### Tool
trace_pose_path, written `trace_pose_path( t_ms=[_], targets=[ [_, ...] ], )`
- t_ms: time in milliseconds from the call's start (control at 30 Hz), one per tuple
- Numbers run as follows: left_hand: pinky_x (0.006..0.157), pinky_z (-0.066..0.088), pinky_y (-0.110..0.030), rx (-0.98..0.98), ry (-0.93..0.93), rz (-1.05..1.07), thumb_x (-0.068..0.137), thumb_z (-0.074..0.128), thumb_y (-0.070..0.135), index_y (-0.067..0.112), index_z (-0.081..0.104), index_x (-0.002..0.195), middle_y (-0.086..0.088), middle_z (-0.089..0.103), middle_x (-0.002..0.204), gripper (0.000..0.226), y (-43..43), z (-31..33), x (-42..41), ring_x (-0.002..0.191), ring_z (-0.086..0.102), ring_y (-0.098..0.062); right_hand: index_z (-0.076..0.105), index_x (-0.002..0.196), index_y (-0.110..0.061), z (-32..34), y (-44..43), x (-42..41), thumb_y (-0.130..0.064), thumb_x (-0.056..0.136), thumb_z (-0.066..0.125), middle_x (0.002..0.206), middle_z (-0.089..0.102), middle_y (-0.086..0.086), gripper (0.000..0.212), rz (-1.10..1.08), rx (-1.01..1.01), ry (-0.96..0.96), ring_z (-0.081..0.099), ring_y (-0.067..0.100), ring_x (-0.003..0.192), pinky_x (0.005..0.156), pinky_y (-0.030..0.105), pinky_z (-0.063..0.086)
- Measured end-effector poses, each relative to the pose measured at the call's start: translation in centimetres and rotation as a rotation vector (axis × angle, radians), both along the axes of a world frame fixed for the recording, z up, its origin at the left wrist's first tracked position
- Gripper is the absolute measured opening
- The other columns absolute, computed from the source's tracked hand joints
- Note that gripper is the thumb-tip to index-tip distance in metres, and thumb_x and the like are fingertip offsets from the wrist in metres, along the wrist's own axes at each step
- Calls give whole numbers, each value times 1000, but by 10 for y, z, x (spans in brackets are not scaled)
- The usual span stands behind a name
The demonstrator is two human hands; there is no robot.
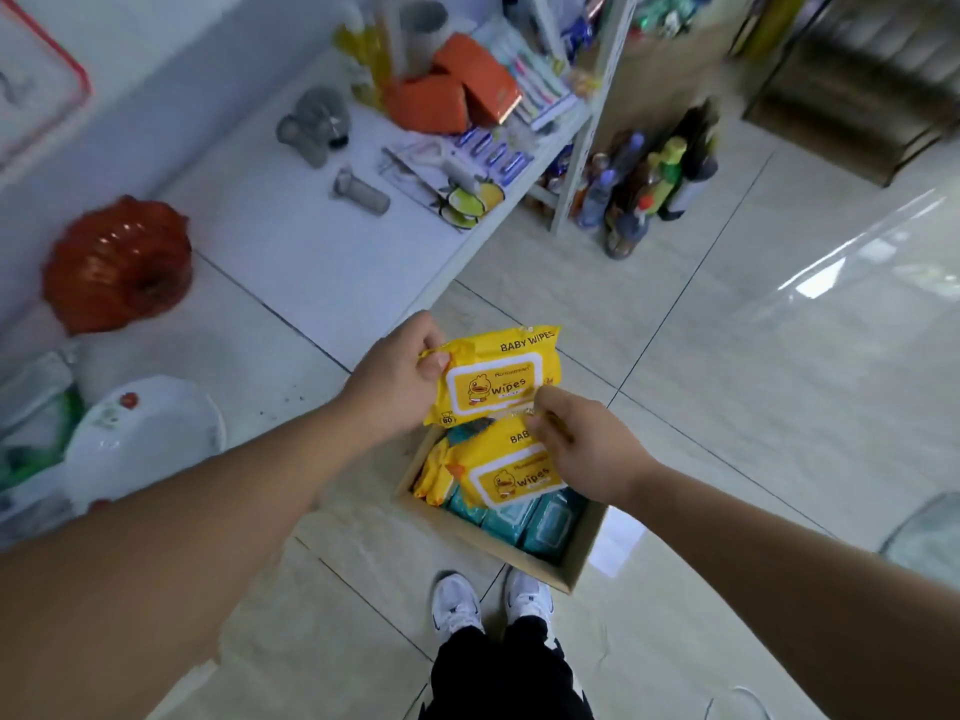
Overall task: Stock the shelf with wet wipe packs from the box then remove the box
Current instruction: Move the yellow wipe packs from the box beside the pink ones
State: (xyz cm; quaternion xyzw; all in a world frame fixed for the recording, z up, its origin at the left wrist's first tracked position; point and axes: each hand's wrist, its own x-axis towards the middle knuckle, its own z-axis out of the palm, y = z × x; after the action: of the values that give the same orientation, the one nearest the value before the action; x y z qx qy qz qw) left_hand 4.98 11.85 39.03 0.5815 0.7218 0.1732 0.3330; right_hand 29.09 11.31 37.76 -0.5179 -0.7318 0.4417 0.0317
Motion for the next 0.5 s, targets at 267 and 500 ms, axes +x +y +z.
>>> trace_pose_path(
  t_ms=[267,500],
  targets=[
    [75,47,-42,175,52,-22,98,56,20,16,52,94,-7,61,89,7,28,198,-9,85,58,-28,42,75,-23,178,33,4,-24,101,56,70,49,1,30,-134,190,185,47,14,65,60,28,39],
    [74,48,-40,285,99,2,97,56,20,22,50,85,0,63,85,14,21,332,-33,83,61,-22,44,76,-19,307,43,-21,-21,100,59,69,48,-9,29,-138,340,388,47,-2,61,55,14,38]
  ],
)
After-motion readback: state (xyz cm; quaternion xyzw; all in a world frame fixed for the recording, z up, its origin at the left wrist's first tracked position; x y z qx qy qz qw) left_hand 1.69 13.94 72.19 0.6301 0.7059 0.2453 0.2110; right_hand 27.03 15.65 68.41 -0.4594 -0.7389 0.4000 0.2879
